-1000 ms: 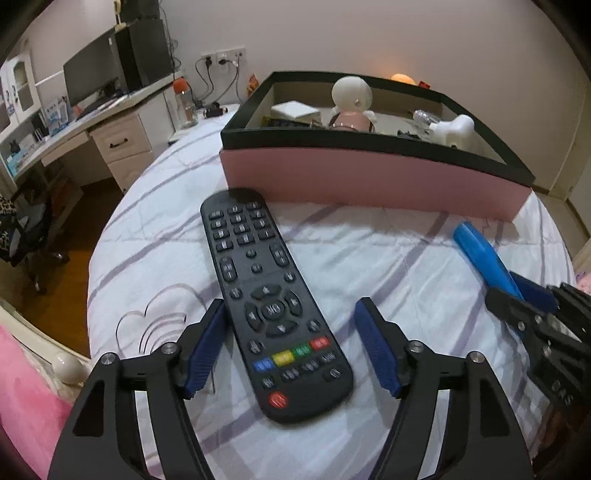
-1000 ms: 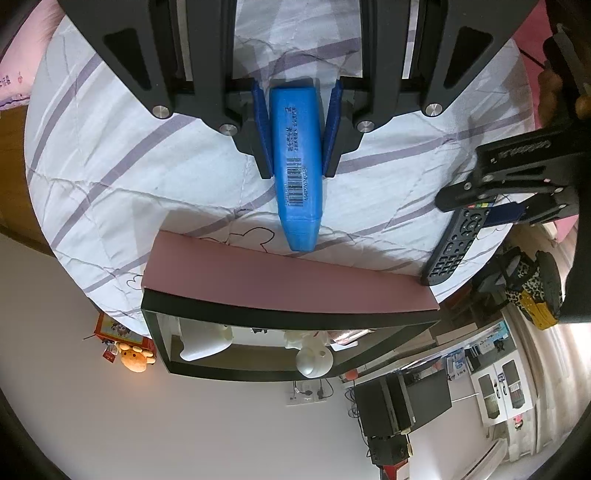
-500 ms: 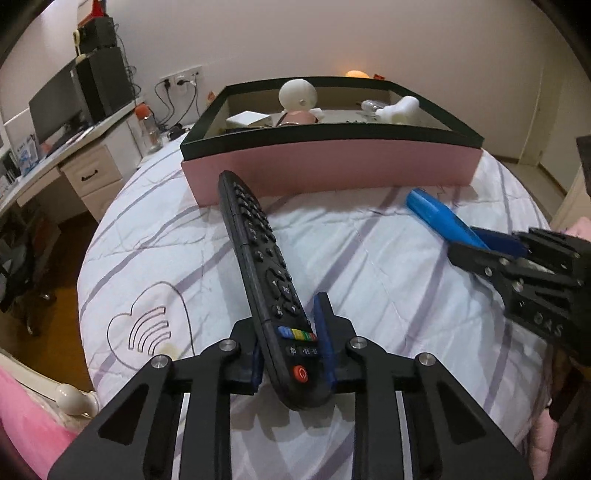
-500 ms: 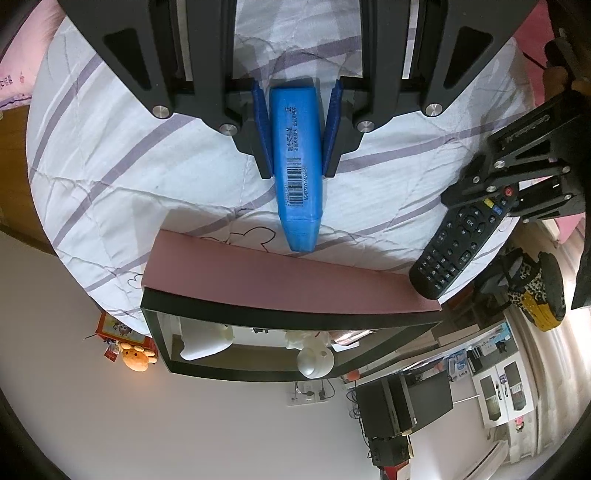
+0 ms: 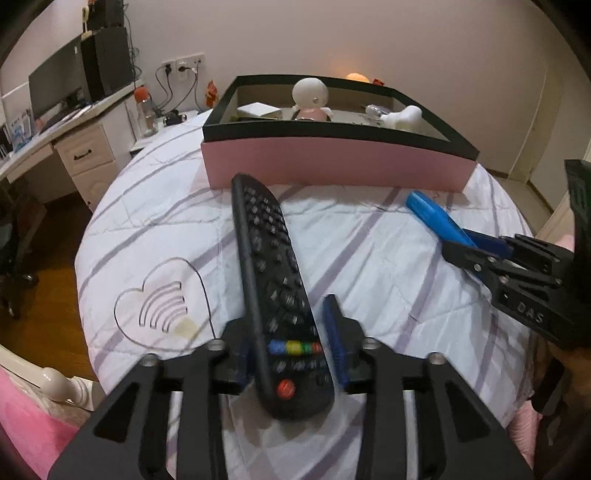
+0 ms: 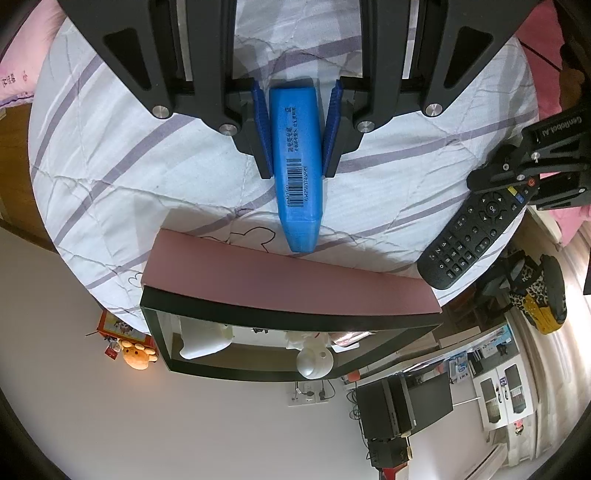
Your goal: Organize rigid objects
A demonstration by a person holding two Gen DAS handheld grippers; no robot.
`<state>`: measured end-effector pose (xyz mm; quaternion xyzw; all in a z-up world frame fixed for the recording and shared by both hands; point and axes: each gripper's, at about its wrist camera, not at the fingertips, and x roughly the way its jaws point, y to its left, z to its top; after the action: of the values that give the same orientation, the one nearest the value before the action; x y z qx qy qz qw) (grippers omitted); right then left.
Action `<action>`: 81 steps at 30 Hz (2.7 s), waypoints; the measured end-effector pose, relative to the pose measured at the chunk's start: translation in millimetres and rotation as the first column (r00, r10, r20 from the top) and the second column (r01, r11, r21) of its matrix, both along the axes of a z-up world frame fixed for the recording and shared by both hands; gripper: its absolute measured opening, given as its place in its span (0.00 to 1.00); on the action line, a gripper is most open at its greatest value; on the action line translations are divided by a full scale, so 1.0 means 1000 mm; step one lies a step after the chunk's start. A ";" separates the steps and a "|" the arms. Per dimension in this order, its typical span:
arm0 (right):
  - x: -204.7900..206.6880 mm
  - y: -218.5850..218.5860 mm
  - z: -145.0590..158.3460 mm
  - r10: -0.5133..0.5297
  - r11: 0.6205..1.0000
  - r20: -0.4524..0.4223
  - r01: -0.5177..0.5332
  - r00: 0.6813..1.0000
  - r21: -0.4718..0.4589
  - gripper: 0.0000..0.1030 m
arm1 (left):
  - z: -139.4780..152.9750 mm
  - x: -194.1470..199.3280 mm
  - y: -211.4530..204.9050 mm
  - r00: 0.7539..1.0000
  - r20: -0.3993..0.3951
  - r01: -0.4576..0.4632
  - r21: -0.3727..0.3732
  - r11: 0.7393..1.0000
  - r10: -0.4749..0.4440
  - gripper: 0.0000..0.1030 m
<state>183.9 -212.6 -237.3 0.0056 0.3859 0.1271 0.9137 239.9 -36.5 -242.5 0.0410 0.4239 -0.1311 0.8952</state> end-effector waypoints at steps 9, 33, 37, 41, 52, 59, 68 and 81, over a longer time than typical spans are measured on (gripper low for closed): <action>0.001 -0.002 0.000 0.001 1.000 -0.002 -0.001 1.000 0.013 0.26 | -0.005 0.021 -0.011 0.996 0.064 -0.076 0.126 0.989 0.069 0.83; 0.012 0.020 0.003 0.008 0.998 -0.027 -0.010 1.000 -0.069 0.57 | -0.005 0.000 0.014 0.998 0.062 0.035 -0.062 0.997 -0.031 0.44; 0.012 0.017 0.003 0.001 0.998 -0.024 -0.003 1.000 -0.058 0.53 | -0.007 0.002 0.004 0.996 0.088 0.017 -0.011 1.000 -0.016 0.49; 0.011 0.016 0.003 -0.015 0.998 -0.014 0.014 1.000 -0.066 0.39 | -0.009 -0.001 -0.006 0.991 0.131 0.010 0.046 0.999 -0.016 0.43; 0.008 0.006 0.006 -0.009 1.000 -0.003 0.009 1.000 0.005 0.26 | -0.001 -0.001 -0.002 0.996 0.070 0.058 -0.060 0.997 -0.053 0.43; 0.001 -0.003 0.008 -0.008 0.998 -0.012 0.008 1.000 0.070 0.26 | 0.006 -0.005 -0.009 0.994 0.052 0.098 -0.109 0.989 -0.093 0.43; -0.006 -0.004 0.021 0.010 0.994 0.016 -0.012 1.000 0.107 0.26 | 0.023 -0.009 -0.009 0.991 0.075 0.119 -0.119 0.986 -0.110 0.43; -0.014 -0.004 0.041 0.020 0.988 0.067 -0.030 0.998 0.149 0.26 | 0.046 -0.010 -0.015 0.984 0.123 0.145 -0.129 0.981 -0.129 0.43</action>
<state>170.3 -216.7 -196.2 0.0655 0.3453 0.1674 0.9211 229.7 -51.8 -196.5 0.0159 0.3584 -0.2188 0.9075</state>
